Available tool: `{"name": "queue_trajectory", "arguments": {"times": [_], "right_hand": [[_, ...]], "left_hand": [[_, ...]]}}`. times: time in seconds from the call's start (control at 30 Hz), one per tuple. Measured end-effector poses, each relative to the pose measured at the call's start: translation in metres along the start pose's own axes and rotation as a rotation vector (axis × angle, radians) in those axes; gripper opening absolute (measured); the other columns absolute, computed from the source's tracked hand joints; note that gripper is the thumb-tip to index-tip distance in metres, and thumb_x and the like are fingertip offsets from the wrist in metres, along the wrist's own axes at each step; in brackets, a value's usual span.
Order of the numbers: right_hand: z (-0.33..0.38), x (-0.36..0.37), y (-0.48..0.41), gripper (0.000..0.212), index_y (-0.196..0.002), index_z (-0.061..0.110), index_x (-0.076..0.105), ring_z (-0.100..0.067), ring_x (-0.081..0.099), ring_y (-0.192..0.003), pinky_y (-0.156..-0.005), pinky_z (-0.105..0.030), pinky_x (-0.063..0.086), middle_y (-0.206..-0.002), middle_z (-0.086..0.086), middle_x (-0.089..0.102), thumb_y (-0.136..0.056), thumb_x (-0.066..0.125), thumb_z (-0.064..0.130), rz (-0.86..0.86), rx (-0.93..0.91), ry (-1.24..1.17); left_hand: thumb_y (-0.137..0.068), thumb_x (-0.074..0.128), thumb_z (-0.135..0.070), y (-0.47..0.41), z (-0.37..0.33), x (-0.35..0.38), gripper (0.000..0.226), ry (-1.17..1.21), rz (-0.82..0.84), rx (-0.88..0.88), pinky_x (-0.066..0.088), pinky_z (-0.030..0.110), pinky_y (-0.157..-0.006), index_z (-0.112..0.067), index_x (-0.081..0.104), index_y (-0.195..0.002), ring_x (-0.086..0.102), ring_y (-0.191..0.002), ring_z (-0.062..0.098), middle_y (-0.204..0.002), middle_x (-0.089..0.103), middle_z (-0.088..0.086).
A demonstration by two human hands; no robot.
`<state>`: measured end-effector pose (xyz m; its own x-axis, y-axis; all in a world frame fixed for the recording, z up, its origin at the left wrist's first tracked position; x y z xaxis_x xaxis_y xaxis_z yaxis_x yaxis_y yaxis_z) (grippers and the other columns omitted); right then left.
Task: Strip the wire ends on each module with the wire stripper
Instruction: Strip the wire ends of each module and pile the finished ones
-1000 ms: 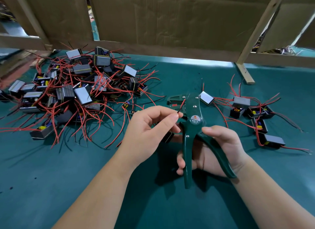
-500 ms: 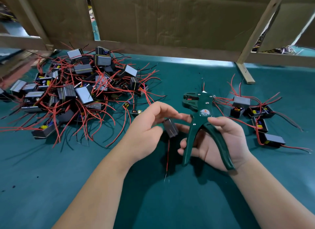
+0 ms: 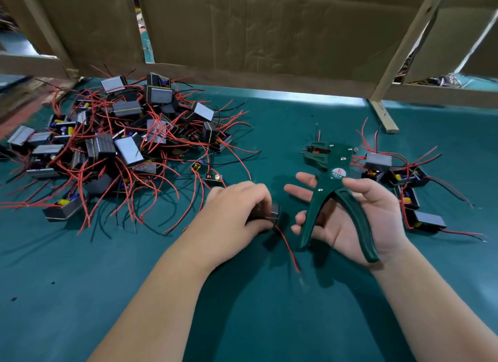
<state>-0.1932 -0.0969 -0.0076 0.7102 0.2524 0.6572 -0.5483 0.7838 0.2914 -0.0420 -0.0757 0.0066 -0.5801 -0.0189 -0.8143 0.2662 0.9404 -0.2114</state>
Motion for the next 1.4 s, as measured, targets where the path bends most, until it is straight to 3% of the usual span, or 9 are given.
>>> {"name": "queue_trajectory", "arguments": {"times": [0.13,0.27,0.4,0.5,0.63,0.77,0.97,1.23,1.4], "right_hand": [[0.013,-0.006,0.005,0.068,-0.118,-0.004,0.060,-0.036,0.065,-0.066,-0.064,-0.046,0.057,-0.132,-0.025,0.055,-0.062,0.059,0.034,-0.016,-0.064,-0.001],[0.019,-0.009,0.007,0.054,-0.099,-0.005,0.070,-0.035,0.064,-0.067,-0.065,-0.047,0.057,-0.129,-0.025,0.058,-0.061,0.059,0.032,-0.046,-0.139,-0.004],[0.018,-0.009,0.008,0.050,-0.098,-0.004,0.068,-0.035,0.065,-0.069,-0.066,-0.046,0.057,-0.128,-0.025,0.058,-0.064,0.057,0.031,-0.048,-0.180,-0.045],[0.023,-0.006,0.010,0.046,-0.098,-0.003,0.069,-0.032,0.065,-0.073,-0.071,-0.044,0.057,-0.127,-0.024,0.060,-0.073,0.047,0.029,-0.036,-0.312,-0.123],[0.021,0.006,0.013,0.049,-0.098,-0.002,0.073,-0.030,0.066,-0.073,-0.073,-0.042,0.056,-0.130,-0.021,0.058,-0.076,0.044,0.031,0.057,-0.348,-0.132],[0.002,0.033,0.012,0.065,-0.118,-0.005,0.063,-0.032,0.067,-0.076,-0.075,-0.047,0.054,-0.137,-0.019,0.053,-0.066,0.068,0.034,0.268,-0.232,-0.043],[-0.014,0.035,0.006,0.091,-0.131,-0.001,0.055,-0.039,0.065,-0.075,-0.073,-0.049,0.054,-0.077,-0.028,0.063,-0.050,0.084,0.029,0.183,-0.133,-0.013],[-0.015,0.031,0.003,0.083,-0.124,-0.003,0.060,-0.037,0.065,-0.075,-0.074,-0.051,0.054,-0.096,-0.026,0.062,-0.051,0.083,0.030,0.149,-0.115,0.016],[-0.022,0.039,0.003,0.073,-0.127,0.001,0.059,-0.035,0.065,-0.080,-0.079,-0.051,0.052,-0.104,-0.021,0.066,-0.063,0.077,0.032,0.267,-0.063,0.038]], "left_hand": [[-0.091,0.061,-0.029,0.001,0.008,-0.015,0.023,0.175,-0.155,-0.117,0.036,0.037,-0.092,-0.034,0.042,-0.101,0.056,-0.090,0.013,-0.088,0.057,-0.020],[-0.098,0.048,-0.030,0.005,0.019,-0.028,0.019,0.172,-0.279,-0.180,0.031,0.035,-0.090,-0.034,0.044,-0.116,0.051,-0.082,-0.009,-0.082,0.060,-0.022],[-0.101,0.040,-0.031,0.008,0.023,-0.033,0.015,0.114,-0.373,-0.200,0.021,0.029,-0.084,-0.038,0.053,-0.097,0.047,-0.076,-0.014,-0.071,0.055,-0.037],[-0.098,0.035,-0.038,0.012,0.033,-0.042,0.016,0.244,-0.563,-0.302,0.038,0.041,-0.091,-0.037,0.049,-0.091,0.057,-0.071,-0.003,-0.066,0.060,-0.023],[-0.103,0.037,-0.029,0.020,0.048,-0.053,0.020,0.478,-0.787,-0.419,0.040,0.030,-0.064,-0.032,0.047,-0.086,0.054,-0.057,-0.005,-0.071,0.060,-0.012],[-0.098,0.044,-0.034,0.016,0.039,-0.042,0.008,0.260,-0.622,-0.407,0.043,0.035,-0.081,-0.031,0.048,-0.105,0.061,-0.078,0.010,-0.072,0.060,-0.019],[-0.097,0.042,-0.037,0.011,0.021,-0.031,0.025,0.010,-0.480,-0.327,0.017,0.025,-0.080,-0.024,0.045,-0.118,0.063,-0.083,0.023,-0.070,0.066,-0.012],[-0.089,0.054,-0.040,0.006,0.021,-0.021,0.032,-0.009,-0.398,-0.323,0.012,0.023,-0.083,-0.036,0.049,-0.120,0.048,-0.110,0.005,-0.110,0.058,-0.021],[-0.099,0.042,-0.034,-0.001,0.009,-0.011,0.029,0.307,-0.310,-0.225,0.030,0.036,-0.106,-0.032,0.059,-0.122,0.060,-0.099,0.002,-0.092,0.066,-0.022]]}}
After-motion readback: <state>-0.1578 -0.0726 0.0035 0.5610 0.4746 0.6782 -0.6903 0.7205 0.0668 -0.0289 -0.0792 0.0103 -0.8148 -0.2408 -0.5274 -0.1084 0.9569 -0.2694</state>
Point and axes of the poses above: each hand's wrist, its own y-axis away from the middle knuckle, its own x-axis out of the palm, z = x × y, the point moved 7 cm from there along -y, towards the middle knuckle
